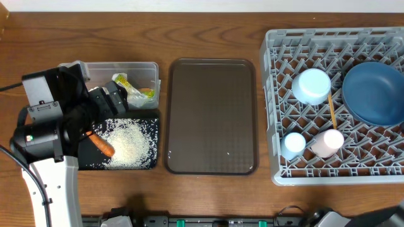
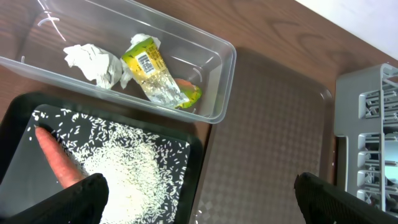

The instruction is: Sort waste into correct bins and load items into the dishwasher rack

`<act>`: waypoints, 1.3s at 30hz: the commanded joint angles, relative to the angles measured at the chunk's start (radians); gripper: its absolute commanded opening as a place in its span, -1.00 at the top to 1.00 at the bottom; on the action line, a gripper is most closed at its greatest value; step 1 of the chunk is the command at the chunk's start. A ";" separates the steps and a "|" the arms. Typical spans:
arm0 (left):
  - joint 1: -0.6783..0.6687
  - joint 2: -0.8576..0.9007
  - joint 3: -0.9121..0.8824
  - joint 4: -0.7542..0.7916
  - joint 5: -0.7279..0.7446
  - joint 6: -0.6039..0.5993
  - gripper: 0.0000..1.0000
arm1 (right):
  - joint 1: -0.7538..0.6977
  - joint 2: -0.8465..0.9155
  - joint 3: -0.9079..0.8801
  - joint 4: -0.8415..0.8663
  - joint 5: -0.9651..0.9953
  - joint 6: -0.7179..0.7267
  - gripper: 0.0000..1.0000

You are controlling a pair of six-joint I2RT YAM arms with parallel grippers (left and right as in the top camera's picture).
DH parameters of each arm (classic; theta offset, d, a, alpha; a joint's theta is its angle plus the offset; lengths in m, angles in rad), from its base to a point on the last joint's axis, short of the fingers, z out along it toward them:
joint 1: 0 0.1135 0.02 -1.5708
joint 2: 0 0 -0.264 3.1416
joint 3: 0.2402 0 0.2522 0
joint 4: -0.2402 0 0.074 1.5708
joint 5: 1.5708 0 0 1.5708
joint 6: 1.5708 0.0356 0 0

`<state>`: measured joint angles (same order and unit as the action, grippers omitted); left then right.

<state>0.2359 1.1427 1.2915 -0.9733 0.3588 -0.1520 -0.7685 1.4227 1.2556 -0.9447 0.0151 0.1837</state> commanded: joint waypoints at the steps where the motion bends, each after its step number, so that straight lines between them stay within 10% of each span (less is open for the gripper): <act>1: 0.005 -0.002 0.002 -0.003 -0.012 0.013 -0.96 | -0.012 0.042 0.000 0.025 -0.035 0.018 0.42; 21: 0.005 -0.002 0.002 -0.003 -0.012 0.013 -0.96 | -0.012 0.233 0.000 0.182 -0.208 0.018 0.41; 28: 0.005 -0.002 0.002 -0.003 -0.012 0.013 -0.96 | -0.012 0.244 0.000 0.174 -0.207 0.018 0.76; 39: 0.005 -0.002 0.002 -0.003 -0.012 0.013 -0.96 | -0.012 0.241 0.000 0.167 -0.207 0.018 0.49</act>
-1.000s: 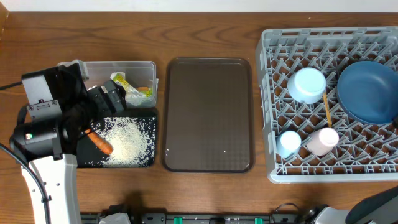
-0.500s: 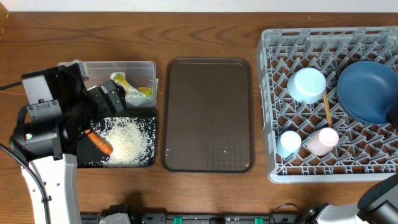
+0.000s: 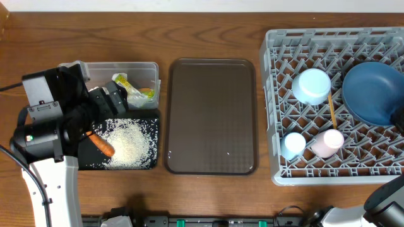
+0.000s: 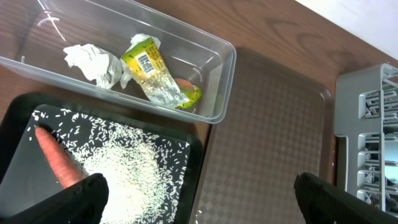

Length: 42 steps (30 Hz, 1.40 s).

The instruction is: Sort waste into correct bins and load items into the dishwasher rack

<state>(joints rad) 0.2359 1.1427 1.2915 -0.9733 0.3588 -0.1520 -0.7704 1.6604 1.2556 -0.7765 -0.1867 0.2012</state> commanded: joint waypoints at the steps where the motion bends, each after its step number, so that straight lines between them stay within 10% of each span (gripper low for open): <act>1: 0.005 -0.002 0.002 -0.003 -0.012 0.013 -0.96 | -0.010 0.000 0.000 -0.002 -0.005 0.000 0.51; 31: 0.005 -0.002 0.002 -0.003 -0.012 0.013 -0.96 | -0.008 -0.087 0.000 -0.003 -0.026 0.028 0.98; 42: 0.005 -0.002 0.002 -0.003 -0.012 0.013 -0.96 | 0.050 -0.327 0.040 -0.119 0.550 0.169 0.97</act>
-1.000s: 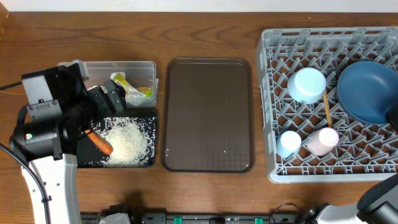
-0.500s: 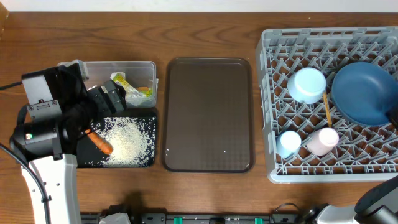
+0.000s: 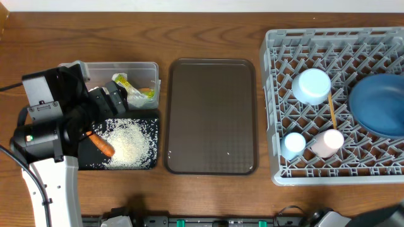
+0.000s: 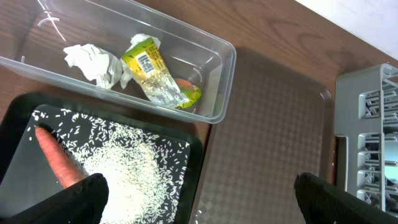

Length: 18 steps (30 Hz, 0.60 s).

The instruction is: Sort waste into correct bins and load items into the dishwasher rack

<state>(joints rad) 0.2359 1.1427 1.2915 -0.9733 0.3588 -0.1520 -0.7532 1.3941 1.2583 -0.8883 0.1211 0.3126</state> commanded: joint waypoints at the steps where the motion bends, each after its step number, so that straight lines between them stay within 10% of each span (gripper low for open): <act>1: 0.005 -0.002 0.002 -0.003 -0.012 0.013 -0.96 | 0.048 -0.076 0.038 -0.013 0.303 0.058 0.97; 9: 0.005 -0.002 0.002 -0.003 -0.012 0.013 -0.96 | 0.205 -0.090 0.038 -0.048 0.768 -0.002 0.97; 18: 0.005 0.000 0.002 -0.003 -0.012 0.013 -0.96 | 0.375 -0.060 0.038 0.097 1.186 -0.502 0.98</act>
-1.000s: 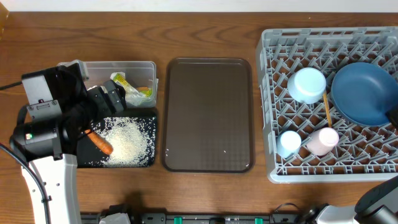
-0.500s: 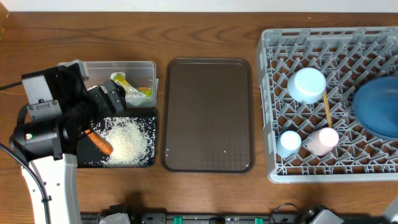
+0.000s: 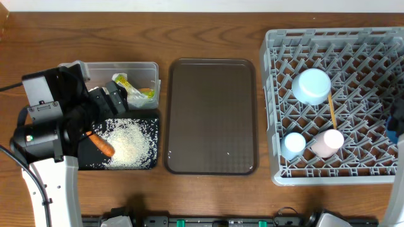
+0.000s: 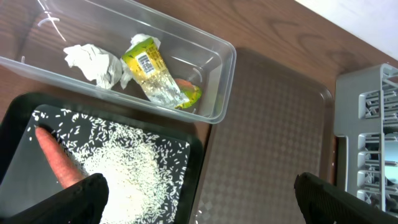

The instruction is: Sort waste into correct bins and load items into the dishwasher rack

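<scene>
The grey dishwasher rack (image 3: 334, 170) at the right holds a pale blue bowl (image 3: 314, 85), a small pale blue cup (image 3: 293, 144), a pink cup (image 3: 327, 142) and a wooden chopstick (image 3: 331, 110). Only a blue sliver (image 3: 394, 136) shows at the frame's right edge, under a dark shape that may be my right arm. My left gripper (image 4: 199, 208) hangs open and empty over the join of the black bin (image 4: 186, 149) and the brown tray (image 4: 273, 137). The black bin holds rice (image 4: 130, 168) and a carrot (image 4: 56, 158). The clear bin (image 4: 221, 81) holds a tissue (image 4: 93, 61) and a yellow-green packet (image 4: 152, 74).
The brown tray (image 3: 211, 113) lies bare between the bins and the rack. My left arm's body (image 3: 44, 120) stands over the left side of the bins. The rack's wall (image 4: 367, 130) shows at the right of the left wrist view.
The blue plate that lay at the rack's right edge is nearly out of the overhead view, with only a sliver left at the border. My left arm and the bins are unchanged.
The blue plate first rested in the rack's back right part. Then part of the right arm showed at the bottom right corner. The plate then sat further right and lower, cut by the frame edge, and now has almost left the view. My left gripper stayed open over the bins throughout.
</scene>
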`<act>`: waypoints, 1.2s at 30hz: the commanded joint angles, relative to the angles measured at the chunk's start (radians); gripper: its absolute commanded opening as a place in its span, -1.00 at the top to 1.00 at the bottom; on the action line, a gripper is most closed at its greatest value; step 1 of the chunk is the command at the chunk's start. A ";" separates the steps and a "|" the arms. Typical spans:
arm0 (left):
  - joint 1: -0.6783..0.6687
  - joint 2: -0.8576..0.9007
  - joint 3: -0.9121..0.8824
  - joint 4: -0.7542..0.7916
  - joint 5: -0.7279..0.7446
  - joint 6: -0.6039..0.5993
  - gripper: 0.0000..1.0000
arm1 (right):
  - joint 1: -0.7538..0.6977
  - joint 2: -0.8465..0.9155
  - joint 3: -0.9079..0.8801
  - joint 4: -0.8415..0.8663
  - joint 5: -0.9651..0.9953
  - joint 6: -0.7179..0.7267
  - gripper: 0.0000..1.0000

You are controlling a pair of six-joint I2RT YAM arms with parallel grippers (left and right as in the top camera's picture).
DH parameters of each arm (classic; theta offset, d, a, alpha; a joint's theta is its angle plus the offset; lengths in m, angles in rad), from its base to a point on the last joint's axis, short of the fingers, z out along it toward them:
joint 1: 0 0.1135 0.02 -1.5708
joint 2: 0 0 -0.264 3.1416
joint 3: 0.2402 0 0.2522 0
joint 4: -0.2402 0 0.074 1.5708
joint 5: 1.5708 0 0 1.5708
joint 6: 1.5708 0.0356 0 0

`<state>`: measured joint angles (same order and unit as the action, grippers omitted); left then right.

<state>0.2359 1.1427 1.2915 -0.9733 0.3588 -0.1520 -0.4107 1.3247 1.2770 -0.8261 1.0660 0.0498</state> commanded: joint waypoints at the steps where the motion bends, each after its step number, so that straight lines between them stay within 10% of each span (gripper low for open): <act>1: 0.005 0.000 0.002 -0.003 -0.012 0.013 -0.96 | 0.042 0.016 0.019 0.074 0.273 -0.333 0.99; 6: 0.005 0.000 0.002 -0.003 -0.012 0.013 -0.96 | 0.079 0.046 0.019 0.192 0.325 -0.597 0.98; 36: 0.005 0.000 0.002 -0.003 -0.012 0.013 -0.96 | 0.300 0.346 0.003 0.187 0.225 -0.645 0.80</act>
<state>0.2356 1.1427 1.2915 -0.9733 0.3588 -0.1520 -0.1455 1.6543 1.2778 -0.6537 1.3407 -0.6067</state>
